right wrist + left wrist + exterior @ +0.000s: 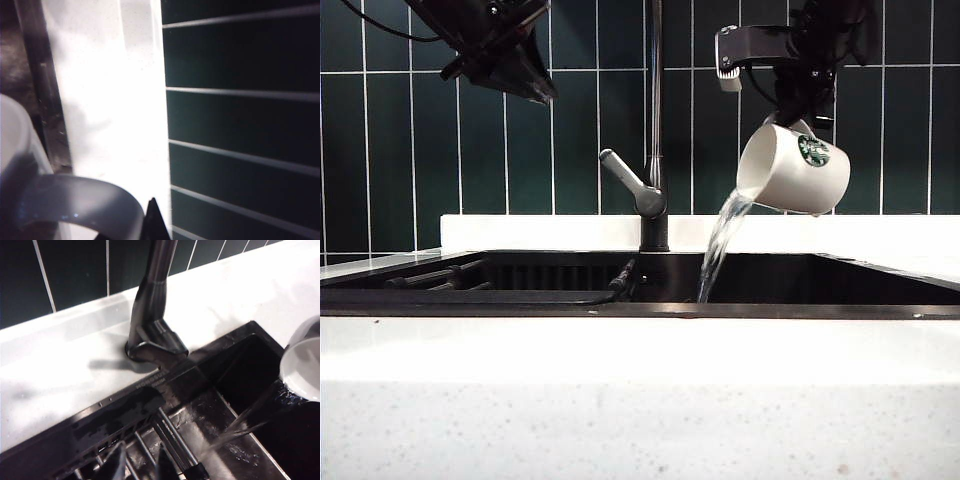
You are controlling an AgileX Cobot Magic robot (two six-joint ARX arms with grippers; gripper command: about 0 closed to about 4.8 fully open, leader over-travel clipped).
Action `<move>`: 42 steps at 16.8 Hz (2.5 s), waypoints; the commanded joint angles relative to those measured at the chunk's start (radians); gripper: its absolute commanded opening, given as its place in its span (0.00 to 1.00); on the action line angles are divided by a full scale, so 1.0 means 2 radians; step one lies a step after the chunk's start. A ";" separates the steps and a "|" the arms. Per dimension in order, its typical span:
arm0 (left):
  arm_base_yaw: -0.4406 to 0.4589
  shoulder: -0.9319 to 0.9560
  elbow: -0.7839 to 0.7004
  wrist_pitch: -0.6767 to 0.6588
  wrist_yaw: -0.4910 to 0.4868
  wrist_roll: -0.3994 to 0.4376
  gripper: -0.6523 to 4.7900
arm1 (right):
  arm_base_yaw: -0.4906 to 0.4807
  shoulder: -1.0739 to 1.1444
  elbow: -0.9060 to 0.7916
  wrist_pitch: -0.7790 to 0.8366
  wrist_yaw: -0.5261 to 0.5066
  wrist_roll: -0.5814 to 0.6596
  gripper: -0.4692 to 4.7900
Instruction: Pick up the mug next to the sink, go to the faucet to get some water, pour the water into the sink, and finally put the mug back to its place.
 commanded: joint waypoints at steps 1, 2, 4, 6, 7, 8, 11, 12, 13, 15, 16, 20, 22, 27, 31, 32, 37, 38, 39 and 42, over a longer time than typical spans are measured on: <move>0.000 -0.003 0.002 -0.004 -0.001 -0.002 0.26 | 0.003 -0.010 0.007 0.026 0.002 -0.048 0.09; 0.000 -0.003 0.002 -0.012 -0.001 -0.002 0.26 | 0.007 -0.010 0.007 0.024 0.009 -0.048 0.09; 0.000 -0.007 0.001 -0.033 -0.020 -0.002 0.15 | 0.021 -0.012 0.007 0.023 0.025 -0.048 0.09; -0.001 -0.029 -0.016 -0.035 -0.035 -0.002 0.11 | 0.030 -0.017 0.007 0.022 0.025 -0.048 0.09; -0.001 -0.043 -0.029 -0.035 -0.037 -0.002 0.11 | 0.032 -0.017 0.007 0.023 0.025 -0.048 0.09; -0.001 -0.056 -0.042 -0.035 -0.045 -0.001 0.11 | 0.033 -0.018 0.007 0.022 0.025 -0.047 0.09; -0.001 -0.121 -0.121 -0.020 -0.060 -0.001 0.11 | 0.035 -0.024 0.007 0.008 0.025 -0.046 0.09; -0.001 -0.135 -0.140 -0.014 -0.065 -0.002 0.11 | 0.035 -0.028 0.007 0.006 0.025 -0.046 0.09; -0.001 -0.152 -0.161 -0.007 -0.068 -0.003 0.11 | 0.035 -0.033 0.007 0.007 0.023 -0.046 0.09; -0.001 -0.188 -0.204 0.011 -0.068 -0.017 0.11 | 0.035 -0.044 0.007 -0.013 -0.006 -0.046 0.09; -0.001 -0.201 -0.217 0.018 -0.068 -0.022 0.11 | 0.035 -0.046 0.007 -0.032 -0.018 -0.046 0.09; -0.001 -0.246 -0.250 0.021 -0.070 -0.023 0.11 | 0.039 -0.046 -0.006 -0.044 -0.016 -0.050 0.09; -0.001 -0.264 -0.259 0.017 -0.082 -0.023 0.11 | 0.043 -0.046 -0.006 -0.042 -0.015 -0.064 0.09; -0.001 -0.285 -0.260 0.005 -0.091 -0.026 0.11 | 0.026 -0.046 -0.006 -0.038 -0.014 0.091 0.09; -0.001 -0.351 -0.314 0.010 -0.114 -0.039 0.11 | -0.017 -0.046 -0.006 -0.025 -0.028 0.241 0.09; -0.001 -0.400 -0.362 0.022 -0.132 -0.042 0.11 | -0.045 -0.046 -0.006 -0.024 -0.040 0.308 0.09; -0.001 -0.524 -0.470 0.024 -0.178 -0.049 0.11 | -0.120 -0.046 -0.008 -0.006 -0.097 0.467 0.09; -0.001 -0.544 -0.484 0.023 -0.183 -0.054 0.11 | -0.129 -0.048 -0.014 0.004 -0.101 0.482 0.09; -0.001 -0.567 -0.501 0.023 -0.191 -0.062 0.11 | -0.138 -0.053 -0.027 0.020 -0.106 0.498 0.09; -0.001 -0.654 -0.556 0.020 -0.214 -0.069 0.11 | -0.158 -0.070 -0.091 0.082 -0.106 0.510 0.09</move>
